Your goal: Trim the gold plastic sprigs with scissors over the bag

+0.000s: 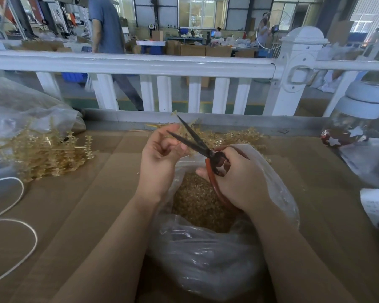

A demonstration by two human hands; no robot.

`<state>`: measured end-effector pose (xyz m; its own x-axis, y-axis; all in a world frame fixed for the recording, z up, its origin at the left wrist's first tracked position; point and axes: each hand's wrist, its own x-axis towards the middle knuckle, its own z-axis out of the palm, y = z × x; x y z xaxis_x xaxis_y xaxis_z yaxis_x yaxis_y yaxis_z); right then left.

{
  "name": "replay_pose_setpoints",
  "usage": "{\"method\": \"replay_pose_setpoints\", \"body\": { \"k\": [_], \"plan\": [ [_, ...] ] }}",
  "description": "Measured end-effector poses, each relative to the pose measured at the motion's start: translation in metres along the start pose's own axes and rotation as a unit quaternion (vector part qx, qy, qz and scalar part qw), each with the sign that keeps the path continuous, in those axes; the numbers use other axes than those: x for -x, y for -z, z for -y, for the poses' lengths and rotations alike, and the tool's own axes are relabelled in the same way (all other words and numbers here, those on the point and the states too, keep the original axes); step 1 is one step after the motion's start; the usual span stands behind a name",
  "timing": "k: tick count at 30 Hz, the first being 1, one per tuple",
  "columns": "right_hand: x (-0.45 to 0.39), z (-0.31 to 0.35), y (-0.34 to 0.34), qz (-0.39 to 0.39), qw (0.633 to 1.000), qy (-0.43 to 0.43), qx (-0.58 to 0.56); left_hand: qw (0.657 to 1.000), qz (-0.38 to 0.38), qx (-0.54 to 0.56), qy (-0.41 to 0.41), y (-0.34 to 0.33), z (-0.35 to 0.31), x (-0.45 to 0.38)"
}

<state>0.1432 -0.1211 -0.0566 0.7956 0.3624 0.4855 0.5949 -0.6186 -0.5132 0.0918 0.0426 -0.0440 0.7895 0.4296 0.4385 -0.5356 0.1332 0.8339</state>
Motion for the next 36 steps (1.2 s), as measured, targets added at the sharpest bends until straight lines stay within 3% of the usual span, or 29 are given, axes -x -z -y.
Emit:
{"method": "replay_pose_setpoints", "body": {
  "k": [11, 22, 36],
  "plan": [
    [0.0011, -0.0001, -0.0001, -0.019, 0.997, 0.000, 0.072, 0.999, 0.001, -0.046, -0.016, 0.0018, -0.0025, 0.0003],
    [0.0016, 0.0048, 0.0039, -0.040, 0.993, 0.001, 0.107, 0.999, -0.034, -0.025, -0.026, 0.0021, -0.0002, -0.0014],
    [0.0003, -0.0008, -0.0020, -0.035, 0.998, 0.018, 0.039, 0.999, -0.024, -0.033, -0.012, 0.0023, 0.0018, -0.0031]
  ]
}}
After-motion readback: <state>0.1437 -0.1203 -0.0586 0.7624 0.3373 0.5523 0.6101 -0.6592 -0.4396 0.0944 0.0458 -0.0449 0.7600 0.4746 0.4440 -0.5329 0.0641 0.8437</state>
